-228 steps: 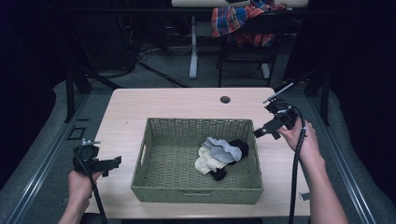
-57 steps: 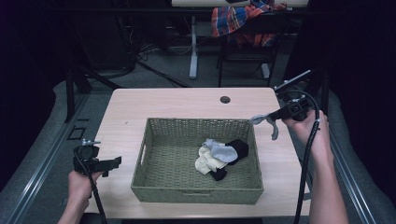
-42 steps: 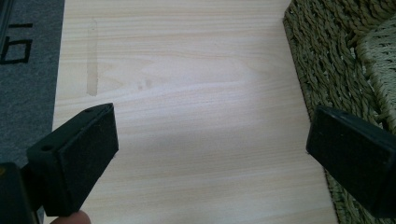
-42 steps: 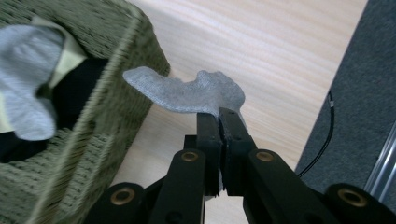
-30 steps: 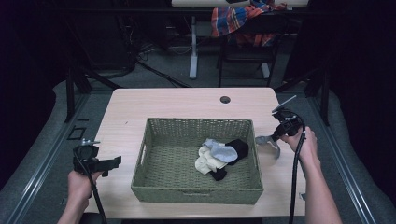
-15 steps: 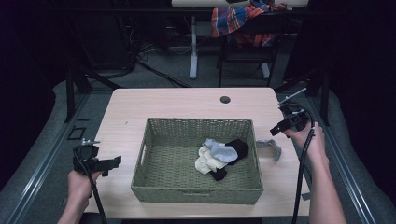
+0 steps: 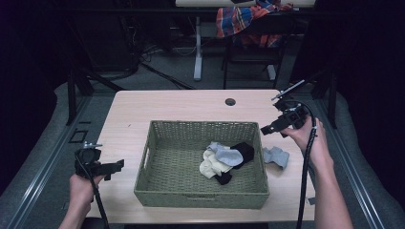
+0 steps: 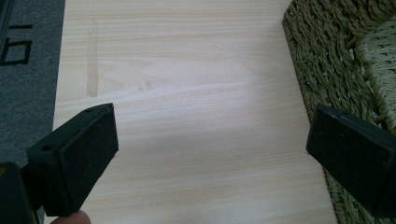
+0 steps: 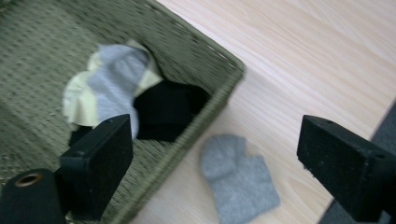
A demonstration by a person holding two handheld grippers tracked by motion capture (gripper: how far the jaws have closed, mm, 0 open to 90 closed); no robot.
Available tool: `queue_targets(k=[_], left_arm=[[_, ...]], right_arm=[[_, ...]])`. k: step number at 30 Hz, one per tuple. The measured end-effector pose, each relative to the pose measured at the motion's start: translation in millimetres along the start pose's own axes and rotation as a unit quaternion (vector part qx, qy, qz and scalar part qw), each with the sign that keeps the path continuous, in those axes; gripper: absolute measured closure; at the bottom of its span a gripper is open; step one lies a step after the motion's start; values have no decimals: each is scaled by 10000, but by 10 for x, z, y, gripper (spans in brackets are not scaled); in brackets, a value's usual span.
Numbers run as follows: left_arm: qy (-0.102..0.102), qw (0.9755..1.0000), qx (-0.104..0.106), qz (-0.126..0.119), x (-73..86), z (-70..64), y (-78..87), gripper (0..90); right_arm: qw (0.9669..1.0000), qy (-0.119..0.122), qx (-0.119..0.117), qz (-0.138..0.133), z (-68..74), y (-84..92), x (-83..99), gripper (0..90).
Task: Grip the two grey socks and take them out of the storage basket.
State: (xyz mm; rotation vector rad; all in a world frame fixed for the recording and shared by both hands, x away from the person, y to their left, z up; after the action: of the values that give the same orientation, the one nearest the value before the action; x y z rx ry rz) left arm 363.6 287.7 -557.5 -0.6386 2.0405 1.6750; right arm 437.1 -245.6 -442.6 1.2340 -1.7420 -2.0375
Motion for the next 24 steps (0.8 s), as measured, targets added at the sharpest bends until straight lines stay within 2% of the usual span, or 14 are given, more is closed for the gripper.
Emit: queue_targets(k=[2,4,8,10,14,19,24], left_arm=[[-4,10000,-2,8,0,0,-2,23],[-26,10000,2,21,2,-3,3,23],[-28,10000,-7,15,3,-3,-4,23],[-30,10000,-3,14,2,-5,-3,23],[-34,10000,-1,14,3,-4,-2,23],[-30,10000,1,12,1,2,-4,23],[-27,10000,27,9,3,-13,0,23]], right_arm=[[9998,124,-110,-98,121,9,-80,72],[9994,250,-204,-84,223,4,-134,56],[9981,529,-298,-82,436,-55,-257,18],[9971,659,-321,-181,535,-113,-331,13],[9957,829,-388,-104,666,-280,-409,0],[9934,1069,-391,143,764,-453,-443,2],[9918,1187,-414,241,833,-595,-468,47]])
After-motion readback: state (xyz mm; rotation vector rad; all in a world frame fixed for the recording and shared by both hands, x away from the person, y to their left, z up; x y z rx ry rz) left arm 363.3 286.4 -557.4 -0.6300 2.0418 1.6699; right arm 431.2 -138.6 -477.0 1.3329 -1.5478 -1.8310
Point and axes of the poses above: each handheld gripper's, and its own axes: y roughly backward along the jaws, x roughly out of its underside, z roughly to its left, the point moved 7 cm from there along -y, roughly forward along the jaws, and after that the axes turned 9 degrees about y, right-handed, at the moved point
